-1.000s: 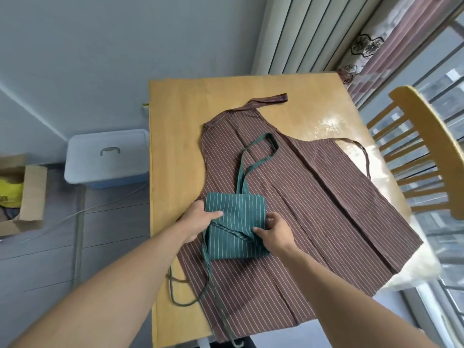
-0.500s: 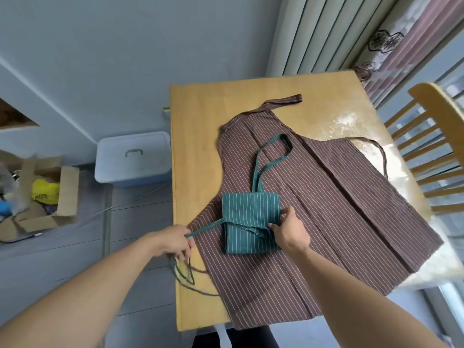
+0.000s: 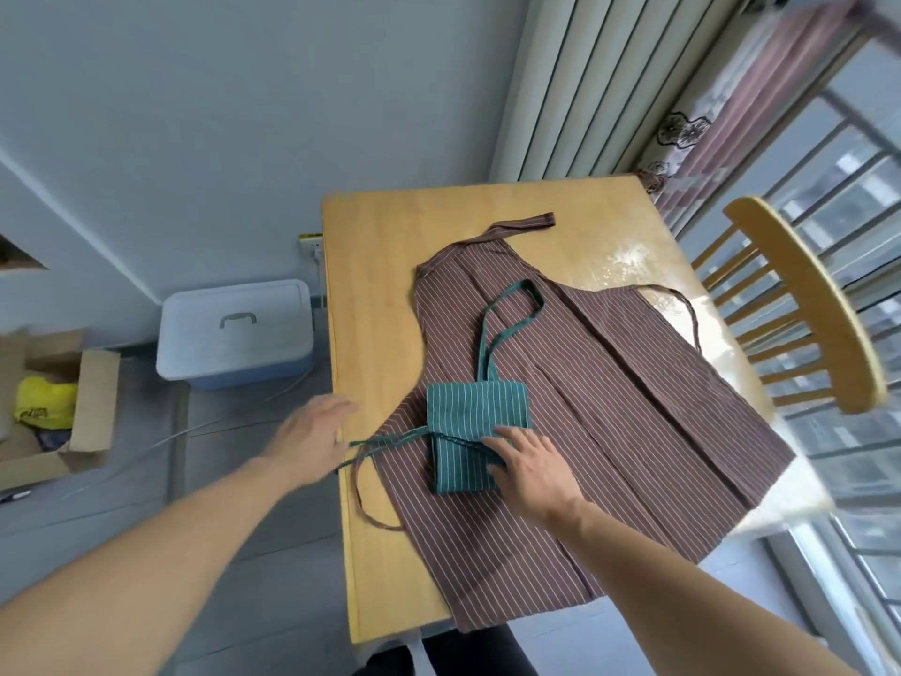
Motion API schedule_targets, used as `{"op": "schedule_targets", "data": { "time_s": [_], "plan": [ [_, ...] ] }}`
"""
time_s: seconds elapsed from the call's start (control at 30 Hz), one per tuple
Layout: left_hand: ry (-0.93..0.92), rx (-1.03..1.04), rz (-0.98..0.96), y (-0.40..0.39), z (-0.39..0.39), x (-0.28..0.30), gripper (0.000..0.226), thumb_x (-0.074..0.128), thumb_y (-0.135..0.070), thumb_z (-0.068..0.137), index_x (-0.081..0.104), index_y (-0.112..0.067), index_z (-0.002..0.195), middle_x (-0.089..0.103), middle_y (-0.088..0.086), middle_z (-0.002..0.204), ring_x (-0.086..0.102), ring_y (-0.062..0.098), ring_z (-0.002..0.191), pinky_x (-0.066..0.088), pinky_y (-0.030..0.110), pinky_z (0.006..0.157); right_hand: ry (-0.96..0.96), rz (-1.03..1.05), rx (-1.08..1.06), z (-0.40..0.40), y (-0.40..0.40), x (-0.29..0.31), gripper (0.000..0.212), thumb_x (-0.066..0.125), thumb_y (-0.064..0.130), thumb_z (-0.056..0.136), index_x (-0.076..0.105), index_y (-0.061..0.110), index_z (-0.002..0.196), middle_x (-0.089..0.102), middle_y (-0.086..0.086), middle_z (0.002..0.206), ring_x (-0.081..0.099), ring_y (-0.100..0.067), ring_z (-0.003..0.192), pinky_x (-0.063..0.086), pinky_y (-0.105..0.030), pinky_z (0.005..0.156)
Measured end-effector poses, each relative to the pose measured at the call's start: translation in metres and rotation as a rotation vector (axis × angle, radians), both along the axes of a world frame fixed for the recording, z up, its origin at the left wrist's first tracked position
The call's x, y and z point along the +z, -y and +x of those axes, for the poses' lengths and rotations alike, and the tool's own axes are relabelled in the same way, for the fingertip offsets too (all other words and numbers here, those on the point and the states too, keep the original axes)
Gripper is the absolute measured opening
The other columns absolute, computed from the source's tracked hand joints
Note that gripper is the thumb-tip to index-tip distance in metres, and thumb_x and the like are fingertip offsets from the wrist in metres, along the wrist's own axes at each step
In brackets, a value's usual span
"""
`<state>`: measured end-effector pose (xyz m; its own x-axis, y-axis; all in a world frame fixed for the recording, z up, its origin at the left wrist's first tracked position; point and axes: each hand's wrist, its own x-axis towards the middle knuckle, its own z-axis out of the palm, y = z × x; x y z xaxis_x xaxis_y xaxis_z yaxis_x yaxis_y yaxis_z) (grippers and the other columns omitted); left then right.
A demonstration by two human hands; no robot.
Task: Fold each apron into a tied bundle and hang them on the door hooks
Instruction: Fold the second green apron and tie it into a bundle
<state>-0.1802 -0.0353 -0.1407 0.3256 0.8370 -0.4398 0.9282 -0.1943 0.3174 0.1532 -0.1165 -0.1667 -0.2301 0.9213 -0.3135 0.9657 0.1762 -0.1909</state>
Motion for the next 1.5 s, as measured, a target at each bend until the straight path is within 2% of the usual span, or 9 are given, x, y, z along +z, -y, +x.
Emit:
{"op": "schedule_targets", "data": {
  "time_s": [0.17,0.5,0.63,0.77,0.87,1.03,1.17,1.33,1.5],
  "plan": [
    [0.137,-0.297,-0.044,0.038,0.118,-0.002,0.084,0.061,-0.023,0.097,0.008,-0.028,0.162,-0.002,-0.007,0.169,-0.007,0.014,0.155,-0.006,0.036,0.124,0.203,-0.168,0.092,0.002,0.014,-0.001,0.079,0.041,0.043,0.100,-0.006,0.027,0.162,-0.014,0.006,0.168,-0.018,-0.019,0.154,-0.012,-0.041,0.124],
    [-0.067,-0.497,-0.055,0.010,0.111,-0.071,0.135,0.062,-0.082,0.071,-0.027,-0.025,0.155,-0.041,-0.010,0.158,-0.037,0.010,0.146,-0.016,0.043,0.123,0.103,-0.122,0.190,0.035,-0.008,-0.021,0.082,0.044,0.021,0.099,-0.011,0.029,0.160,-0.002,0.010,0.165,0.001,-0.009,0.154,-0.007,-0.036,0.123],
    [0.128,-0.345,-0.016,0.009,0.108,-0.074,0.092,0.046,-0.071,0.092,-0.005,-0.035,0.160,-0.021,-0.020,0.164,-0.025,-0.004,0.148,-0.006,0.040,0.127,-0.173,-0.027,0.057,0.051,-0.035,-0.016,0.037,0.045,0.041,0.106,0.054,0.033,0.141,0.065,0.012,0.136,0.057,-0.006,0.126,0.028,-0.027,0.118],
    [0.342,0.024,-0.076,-0.002,0.115,-0.061,0.054,0.044,-0.059,0.099,0.045,-0.035,0.147,0.031,-0.026,0.152,0.032,-0.001,0.141,0.025,0.037,0.123,-0.420,-0.264,-0.280,0.058,-0.072,-0.007,0.038,0.055,0.062,0.095,0.059,0.030,0.114,0.071,0.009,0.088,0.067,-0.001,0.073,0.057,-0.020,0.069],
    [0.377,0.308,-0.164,-0.020,0.127,-0.059,0.037,0.054,-0.051,0.097,0.070,-0.022,0.114,0.059,-0.009,0.121,0.063,0.009,0.098,0.054,0.036,0.094,-0.631,-0.412,-0.418,0.063,-0.089,-0.004,0.055,0.078,0.063,0.077,0.058,0.032,0.117,0.075,0.013,0.100,0.071,0.003,0.087,0.055,-0.016,0.079],
    [0.430,0.464,-0.267,-0.032,0.137,-0.056,0.011,0.057,-0.030,0.102,0.055,-0.033,0.113,0.052,-0.021,0.086,0.059,0.006,0.068,0.049,0.021,0.060,-0.725,-0.503,-0.519,0.070,-0.101,-0.019,0.041,0.077,0.036,0.090,0.061,0.019,0.124,0.075,0.006,0.113,0.072,-0.004,0.098,0.057,-0.029,0.091],
    [0.305,0.475,-0.275,-0.045,0.139,-0.068,0.051,0.048,-0.043,0.103,0.044,-0.014,0.145,0.063,-0.001,0.118,0.064,0.006,0.085,0.058,0.030,0.079,-0.585,-0.429,-0.691,0.061,-0.108,-0.022,0.031,0.068,0.044,0.095,0.060,0.018,0.110,0.070,0.003,0.105,0.063,-0.005,0.081,0.049,-0.019,0.066],
    [0.163,0.470,-0.238,-0.055,0.146,-0.064,0.045,0.043,-0.040,0.105,0.045,-0.010,0.140,0.062,0.013,0.127,0.063,0.031,0.110,0.053,0.045,0.096,-0.509,-0.363,-0.838,0.048,-0.113,-0.026,0.043,0.068,0.044,0.095,0.060,0.013,0.123,0.070,-0.004,0.115,0.066,-0.019,0.100,0.053,-0.030,0.085],
    [0.125,0.501,-0.122,-0.052,0.159,-0.059,0.019,0.051,-0.027,0.103,0.034,-0.023,0.109,0.059,0.004,0.079,0.056,0.019,0.060,0.043,0.034,0.048,-0.408,-0.290,-0.820,0.026,-0.105,-0.022,0.036,0.052,0.038,0.100,0.045,0.017,0.129,0.069,-0.004,0.110,0.068,-0.022,0.094,0.057,-0.046,0.090]
  ]
}}
